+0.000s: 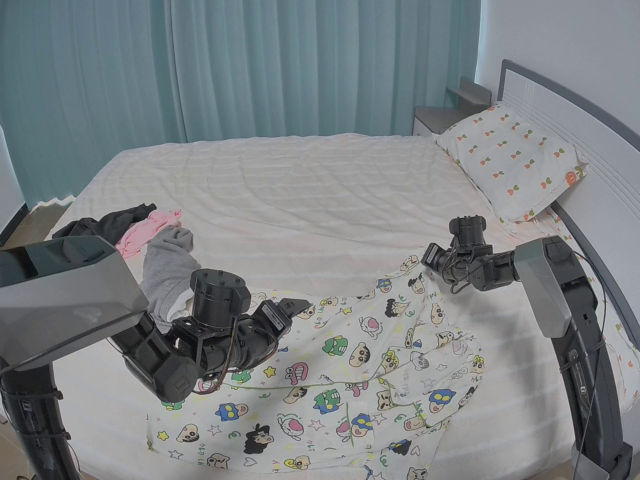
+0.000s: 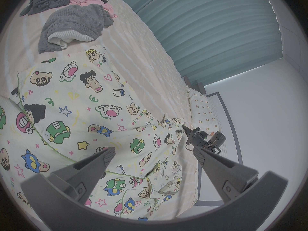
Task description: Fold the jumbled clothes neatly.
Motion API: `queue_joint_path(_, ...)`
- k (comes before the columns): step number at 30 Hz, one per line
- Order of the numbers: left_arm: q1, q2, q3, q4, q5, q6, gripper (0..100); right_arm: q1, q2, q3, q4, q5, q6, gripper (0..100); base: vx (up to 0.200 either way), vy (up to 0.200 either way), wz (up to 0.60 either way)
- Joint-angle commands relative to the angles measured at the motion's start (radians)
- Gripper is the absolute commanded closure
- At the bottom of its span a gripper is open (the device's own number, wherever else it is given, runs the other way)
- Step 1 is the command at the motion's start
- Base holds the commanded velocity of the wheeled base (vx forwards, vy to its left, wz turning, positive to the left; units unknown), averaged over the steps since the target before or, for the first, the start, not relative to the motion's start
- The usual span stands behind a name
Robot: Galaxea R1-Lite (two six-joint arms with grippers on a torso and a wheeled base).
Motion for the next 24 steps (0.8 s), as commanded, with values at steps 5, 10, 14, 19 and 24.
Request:
queue_joint_path(5,0.000,0.001,0.000,0.000,0.000,0.000,0,0.000,0.005,-0.001,-0.001,-0.001,0.000,100,0.000,0.000,0.00)
queue_joint_path(10,0.000,0.001,0.003,0.000,0.000,0.000,0,-0.012,-0.016,-0.001,0.002,-0.004,-0.002,0,0.000,0.000,0.00)
queue_joint_path(14,0.000,0.001,0.017,-0.001,0.000,0.000,0,-0.026,-0.105,0.037,-0.014,-0.003,-0.009,0,0.000,0.000,0.00)
queue_joint_path(19,-0.001,-0.019,0.054,-0.001,-0.002,0.001,0,-0.029,-0.303,0.421,-0.126,0.025,-0.011,0,0.000,0.000,0.00)
queue_joint_path(24,-0.014,-0.057,0.089,0.000,-0.003,-0.002,0,-0.020,-0.450,0.817,-0.389,0.068,-0.055,0,0.000,0.000,0.00)
